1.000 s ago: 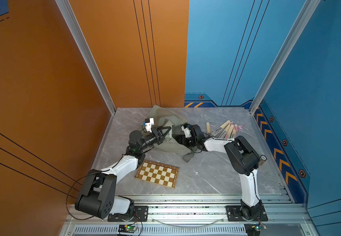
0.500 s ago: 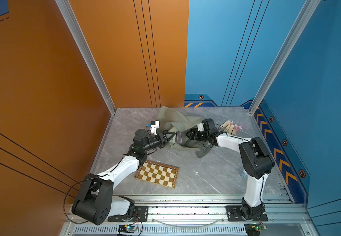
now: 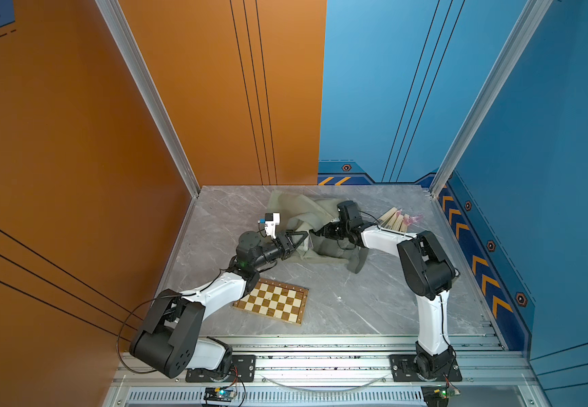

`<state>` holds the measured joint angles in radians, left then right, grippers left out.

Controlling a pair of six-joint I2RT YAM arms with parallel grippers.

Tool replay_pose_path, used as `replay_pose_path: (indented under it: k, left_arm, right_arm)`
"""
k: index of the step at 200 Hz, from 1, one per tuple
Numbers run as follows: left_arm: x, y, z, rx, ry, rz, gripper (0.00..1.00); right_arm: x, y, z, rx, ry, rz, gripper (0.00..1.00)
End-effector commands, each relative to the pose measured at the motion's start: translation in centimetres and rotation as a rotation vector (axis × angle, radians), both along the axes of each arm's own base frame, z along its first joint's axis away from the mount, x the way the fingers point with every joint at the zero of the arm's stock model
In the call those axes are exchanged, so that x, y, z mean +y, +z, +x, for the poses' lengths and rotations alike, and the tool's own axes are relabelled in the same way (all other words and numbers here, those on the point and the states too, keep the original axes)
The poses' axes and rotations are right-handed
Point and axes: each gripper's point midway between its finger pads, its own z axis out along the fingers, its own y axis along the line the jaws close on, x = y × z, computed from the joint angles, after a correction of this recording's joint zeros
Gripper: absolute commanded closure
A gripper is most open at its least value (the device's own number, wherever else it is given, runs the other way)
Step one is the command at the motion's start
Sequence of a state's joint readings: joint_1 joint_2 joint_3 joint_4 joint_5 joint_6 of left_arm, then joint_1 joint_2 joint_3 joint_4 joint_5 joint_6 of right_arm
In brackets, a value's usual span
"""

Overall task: Take out the folding fans from the tote bags
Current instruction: Pick up the folding fan from the canvas bag.

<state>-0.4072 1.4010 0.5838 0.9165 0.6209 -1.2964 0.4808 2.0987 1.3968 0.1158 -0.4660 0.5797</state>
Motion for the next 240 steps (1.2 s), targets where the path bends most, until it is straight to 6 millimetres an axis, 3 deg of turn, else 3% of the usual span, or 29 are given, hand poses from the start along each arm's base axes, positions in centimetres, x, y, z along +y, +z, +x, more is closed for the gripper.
replay_pose_path:
  k: [1,55,108,123,166,213,240]
  left_arm:
    - [-0.2,0.4,-0.9,-0.040,-0.019,-0.045,1.00]
    - [-0.1,-0.3,-1.7,-0.020,-0.039,-0.042,1.00]
    - [0.2,-0.3,-2.7,-0.005,-0.047,-0.022,1.00]
    - [0.3,-0.4,-3.0,0.001,-0.049,0.002,1.00]
    - [1.5,-0.2,-3.1,0.002,-0.011,0.037,1.00]
    - [1.9,-1.0,-2.5,0.022,0.010,0.077,1.00]
    - [1.6,-1.1,-1.5,0.014,0.020,0.066,1.00]
  right_arm:
    - [0.7,-2.3,-0.6,0.002,0.010,-0.102,0.25]
    - [2.8,-4.4,-1.2,-0.003,0.044,-0.262,0.25]
    - [3.0,-7.5,-1.3,0.036,0.060,-0.391,0.28]
    - [2.7,-7.9,-1.3,0.045,0.052,-0.400,0.34]
    - [0.7,-7.8,-1.0,0.052,0.022,-0.394,0.63]
    - [-0.9,-5.2,-0.8,0.012,0.042,-0.232,0.83]
    - [-1.6,-3.3,-1.1,-0.016,0.078,-0.147,0.91]
